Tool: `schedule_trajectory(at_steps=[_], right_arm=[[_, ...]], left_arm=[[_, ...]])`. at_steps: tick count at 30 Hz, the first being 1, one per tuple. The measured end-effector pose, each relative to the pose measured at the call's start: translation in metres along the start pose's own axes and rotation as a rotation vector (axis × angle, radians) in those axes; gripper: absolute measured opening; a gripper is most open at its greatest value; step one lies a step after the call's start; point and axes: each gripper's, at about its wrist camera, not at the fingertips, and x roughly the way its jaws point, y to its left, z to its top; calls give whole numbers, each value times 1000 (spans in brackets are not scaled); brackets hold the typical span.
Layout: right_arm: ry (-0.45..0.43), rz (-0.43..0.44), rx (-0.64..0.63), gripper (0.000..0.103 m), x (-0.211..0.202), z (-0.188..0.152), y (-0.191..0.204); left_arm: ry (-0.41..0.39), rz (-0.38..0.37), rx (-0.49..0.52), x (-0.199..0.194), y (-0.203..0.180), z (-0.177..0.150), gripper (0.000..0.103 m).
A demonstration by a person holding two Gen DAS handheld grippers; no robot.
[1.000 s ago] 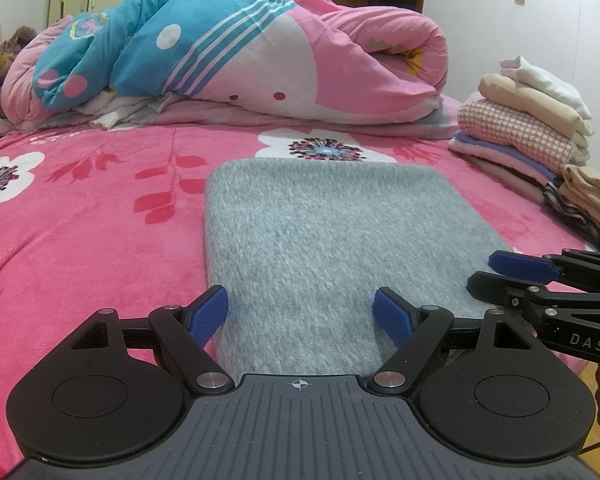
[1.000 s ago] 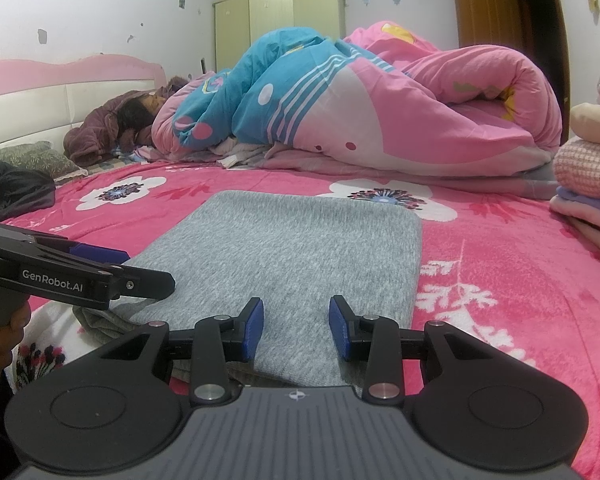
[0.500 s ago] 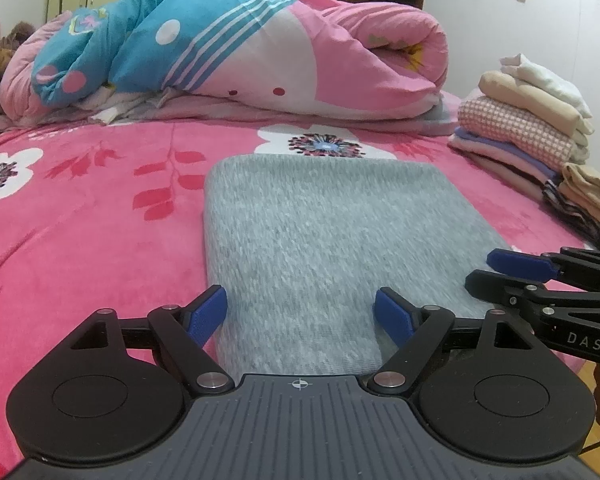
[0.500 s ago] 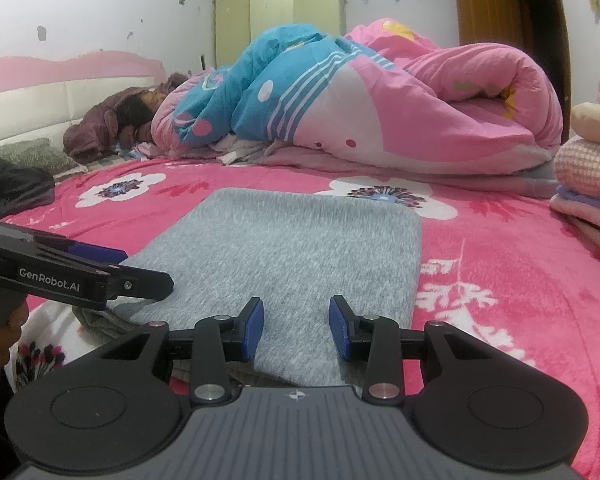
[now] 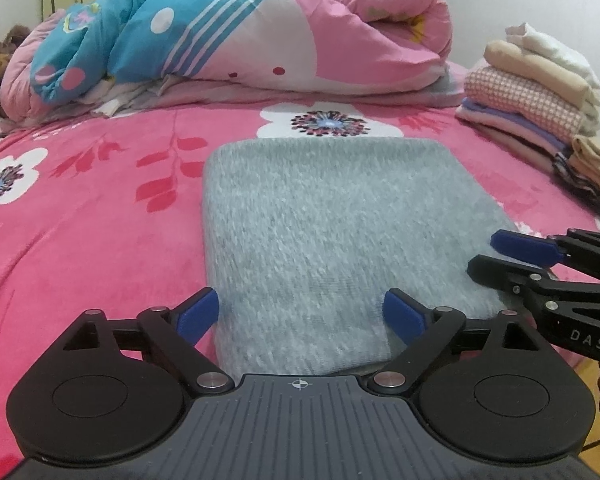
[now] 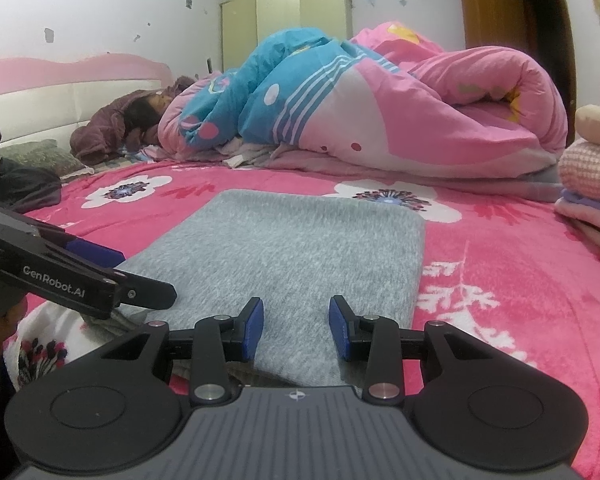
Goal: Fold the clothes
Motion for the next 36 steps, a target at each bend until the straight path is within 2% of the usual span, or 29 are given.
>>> schedule_trajectory(at_steps=[13, 18, 21, 25, 28, 31, 36], right_arm=[[-48, 31, 5, 39, -4, -8, -5], [-29, 45, 35, 39, -16, -3, -14], [-23, 52, 134, 43, -28, 5, -31], [33, 140, 420, 43, -24, 13, -79], [137, 207, 606, 77, -5, 13, -105], [226, 287, 764, 78, 13, 9, -124], [319, 318, 838, 82, 45, 4, -136]], left_arm=[[21, 70, 50, 2, -11, 4, 97], [22, 92, 74, 2, -16, 5, 97], [23, 104, 90, 2, -19, 6, 97], [27, 114, 101, 1, -22, 7, 97], [30, 119, 106, 1, -23, 9, 97], [30, 122, 108, 1, -23, 9, 97], [29, 118, 111, 1, -22, 9, 97]])
